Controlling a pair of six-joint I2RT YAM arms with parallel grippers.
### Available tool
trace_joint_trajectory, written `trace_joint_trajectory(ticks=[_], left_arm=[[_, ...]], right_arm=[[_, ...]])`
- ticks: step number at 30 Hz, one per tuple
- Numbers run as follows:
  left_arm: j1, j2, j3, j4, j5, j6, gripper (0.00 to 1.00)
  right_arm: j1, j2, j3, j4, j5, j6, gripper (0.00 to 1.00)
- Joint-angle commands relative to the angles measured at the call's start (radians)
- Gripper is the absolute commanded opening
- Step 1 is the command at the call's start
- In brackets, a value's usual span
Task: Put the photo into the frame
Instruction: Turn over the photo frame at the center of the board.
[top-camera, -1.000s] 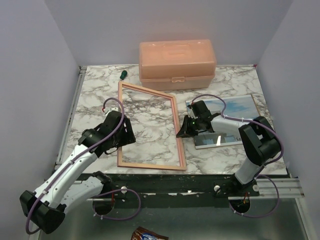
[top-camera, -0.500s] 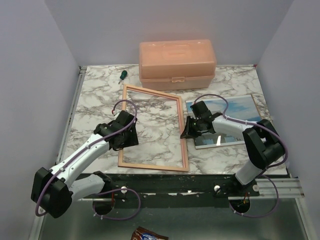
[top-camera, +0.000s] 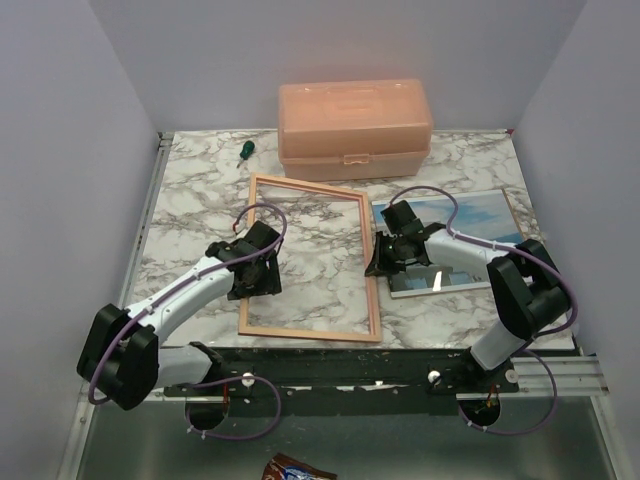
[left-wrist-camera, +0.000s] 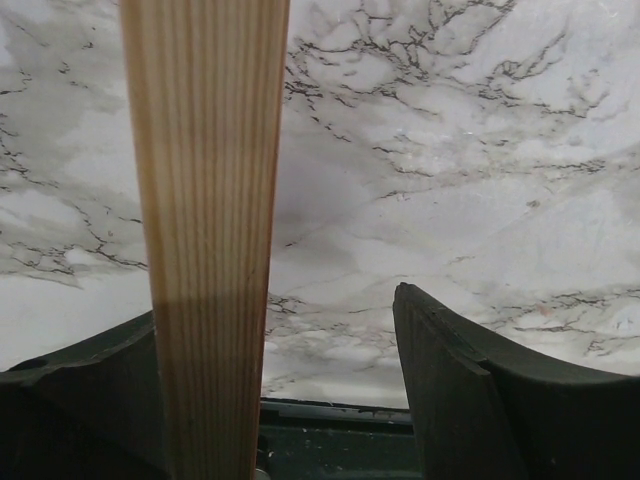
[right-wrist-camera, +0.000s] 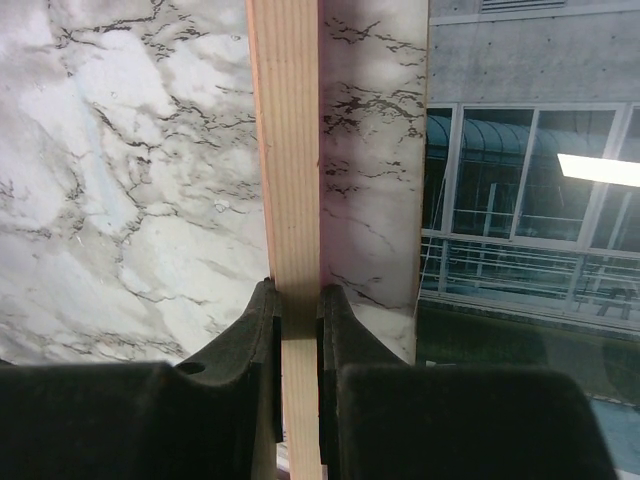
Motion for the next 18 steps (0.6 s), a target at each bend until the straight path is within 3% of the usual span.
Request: trace_joint_trajectory(ticks=[1,10,18], left_arm=[[0.000,0.049,-0.019,0.008,-0.046,0.009,0.75],[-0.001,0.164,0.023,-0.050,-0.101,-0.006,0.83],[0.001,0.154,0.085,-0.115,-0.148,-0.008,0.90]], right_arm=[[-0.001,0.029,0.010,-0.066,0.078,-0.022,0.00],[0.000,0.035,0.009,-0.064,0.078,-0.019,0.00],[0.000,0.038,-0.002,-0.058,0.067,-0.012,0.00]])
